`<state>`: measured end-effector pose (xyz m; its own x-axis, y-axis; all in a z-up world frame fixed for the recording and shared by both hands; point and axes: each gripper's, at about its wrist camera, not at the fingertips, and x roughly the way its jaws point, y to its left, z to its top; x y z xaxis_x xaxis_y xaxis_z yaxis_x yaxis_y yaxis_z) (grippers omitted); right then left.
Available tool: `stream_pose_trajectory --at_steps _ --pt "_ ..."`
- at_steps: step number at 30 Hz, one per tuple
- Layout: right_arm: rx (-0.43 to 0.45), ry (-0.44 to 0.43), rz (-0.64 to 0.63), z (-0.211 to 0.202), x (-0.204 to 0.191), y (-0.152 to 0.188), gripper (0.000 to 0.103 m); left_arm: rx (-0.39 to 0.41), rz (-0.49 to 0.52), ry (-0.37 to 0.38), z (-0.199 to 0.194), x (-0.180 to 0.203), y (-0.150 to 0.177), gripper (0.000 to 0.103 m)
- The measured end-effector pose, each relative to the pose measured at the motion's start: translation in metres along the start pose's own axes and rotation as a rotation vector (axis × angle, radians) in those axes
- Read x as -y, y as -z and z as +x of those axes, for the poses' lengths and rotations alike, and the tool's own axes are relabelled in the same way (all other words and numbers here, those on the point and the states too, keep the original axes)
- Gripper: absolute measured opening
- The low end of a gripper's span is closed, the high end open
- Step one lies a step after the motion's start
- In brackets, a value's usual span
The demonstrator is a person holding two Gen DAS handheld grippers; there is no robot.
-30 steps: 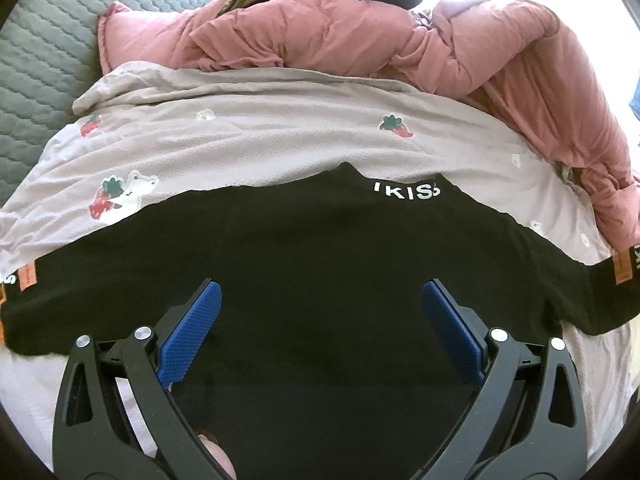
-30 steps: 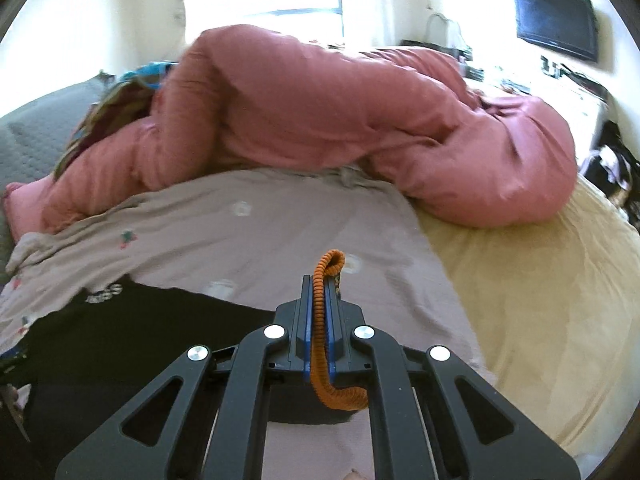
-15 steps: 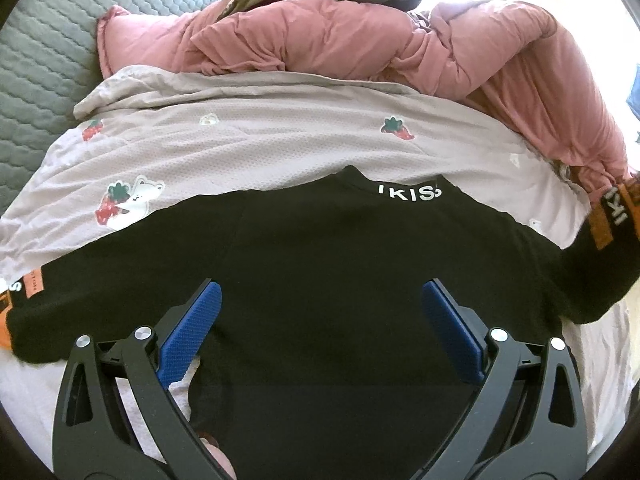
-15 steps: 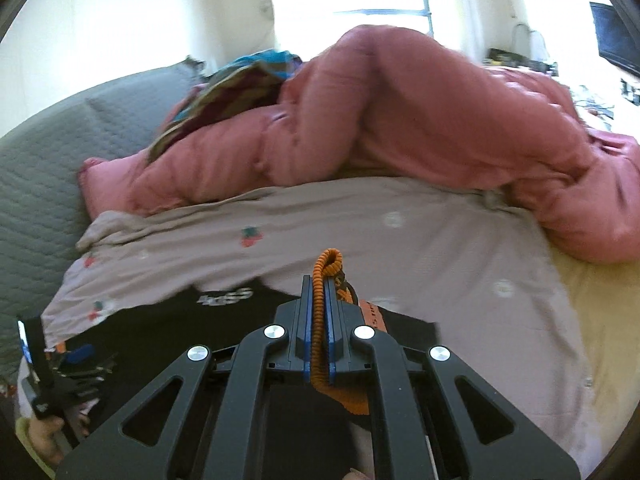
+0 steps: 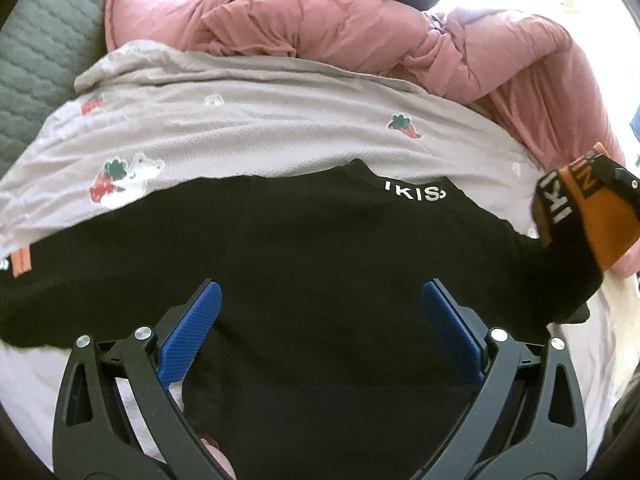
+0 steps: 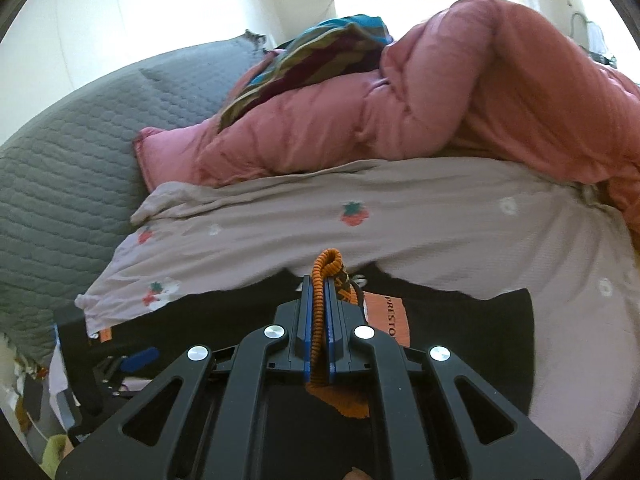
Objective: Fold small clothes
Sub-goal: 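Lift the cuff with the right tool and lay the sleeve across the shirt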
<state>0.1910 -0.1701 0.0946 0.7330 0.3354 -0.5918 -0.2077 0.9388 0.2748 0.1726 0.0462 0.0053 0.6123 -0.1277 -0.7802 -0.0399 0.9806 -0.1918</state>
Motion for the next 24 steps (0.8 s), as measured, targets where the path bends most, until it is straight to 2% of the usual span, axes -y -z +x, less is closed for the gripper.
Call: stream_pose_trajectory --at_steps 7,13,17,21,24 --pt "-0.013 -0.076 -0.019 0.018 -0.030 -0.003 0.005 -0.001 -0.076 0.023 -0.001 -0.017 -0.007 0.094" --pt "-0.041 -0.097 -0.024 0.033 -0.039 0.001 0.005 -0.002 -0.103 0.037 -0.001 -0.026 -0.009 0.094" --pt "-0.047 -0.135 -0.020 0.037 -0.039 0.005 0.009 0.001 -0.100 0.048 -0.002 -0.028 -0.011 0.094" --pt "-0.045 -0.138 -0.022 0.037 -0.040 0.009 0.021 0.000 -0.133 0.052 -0.001 -0.037 -0.014 0.094" --pt "-0.047 -0.115 -0.020 0.037 -0.034 0.012 0.025 -0.003 -0.167 0.054 0.000 -0.048 -0.016 0.094"
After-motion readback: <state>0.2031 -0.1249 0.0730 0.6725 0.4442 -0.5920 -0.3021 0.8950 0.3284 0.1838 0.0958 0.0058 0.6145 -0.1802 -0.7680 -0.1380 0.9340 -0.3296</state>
